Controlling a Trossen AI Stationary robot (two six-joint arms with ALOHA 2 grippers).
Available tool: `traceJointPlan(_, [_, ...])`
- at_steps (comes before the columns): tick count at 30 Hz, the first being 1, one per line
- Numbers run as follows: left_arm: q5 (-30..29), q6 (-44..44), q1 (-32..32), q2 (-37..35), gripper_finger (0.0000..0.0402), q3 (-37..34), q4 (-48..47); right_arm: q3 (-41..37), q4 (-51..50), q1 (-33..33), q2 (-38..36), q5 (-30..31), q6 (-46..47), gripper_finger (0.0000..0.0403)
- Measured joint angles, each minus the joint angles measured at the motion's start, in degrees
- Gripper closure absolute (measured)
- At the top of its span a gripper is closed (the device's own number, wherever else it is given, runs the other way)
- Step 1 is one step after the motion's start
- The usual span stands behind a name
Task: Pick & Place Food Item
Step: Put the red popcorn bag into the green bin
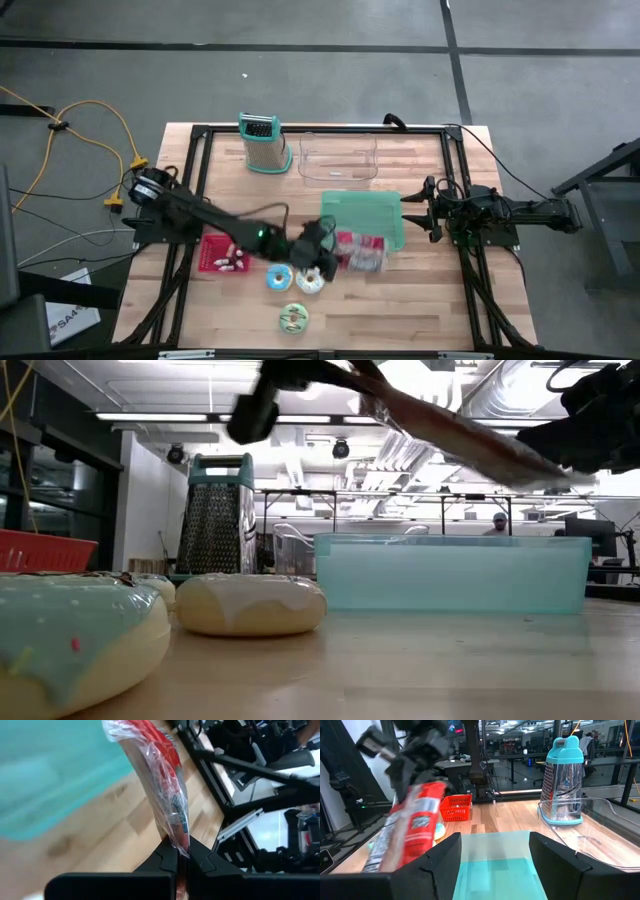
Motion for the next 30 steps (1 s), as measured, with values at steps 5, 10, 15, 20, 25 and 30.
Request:
traceJointPlan(5, [7.24,4.60,7.20,-0.98,0.0400,0.00,0.09,0.00,0.00,0.01,-0.01,0.01,0.00,0.0180])
traceJointPlan(10, [14.23,8.89,14.07,-1.36,0.0400,0.00,0.21,0.00,0.00,0.02,0.00,0.00,0.00,0.0180])
traceJointPlan(15, [18.53,11.51,18.79,-1.44,0.0400,0.00,0.19,0.00,0.00,0.01,-0.01,0.01,0.00,0.0180])
traceJointPlan(20, [19.22,11.18,19.68,-1.55,0.0400,-2.16,4.60,0.00,0.00,0.02,0.00,0.00,0.00,0.0180])
traceJointPlan(25, [18.94,8.19,19.49,-1.36,0.0400,-10.93,19.09,0.00,0.00,0.02,-0.02,0.01,0.00,0.0180])
traceJointPlan(30, [18.63,5.56,19.62,-1.31,0.0400,-15.48,23.07,0.00,0.01,0.00,-0.01,0.00,0.00,0.0180])
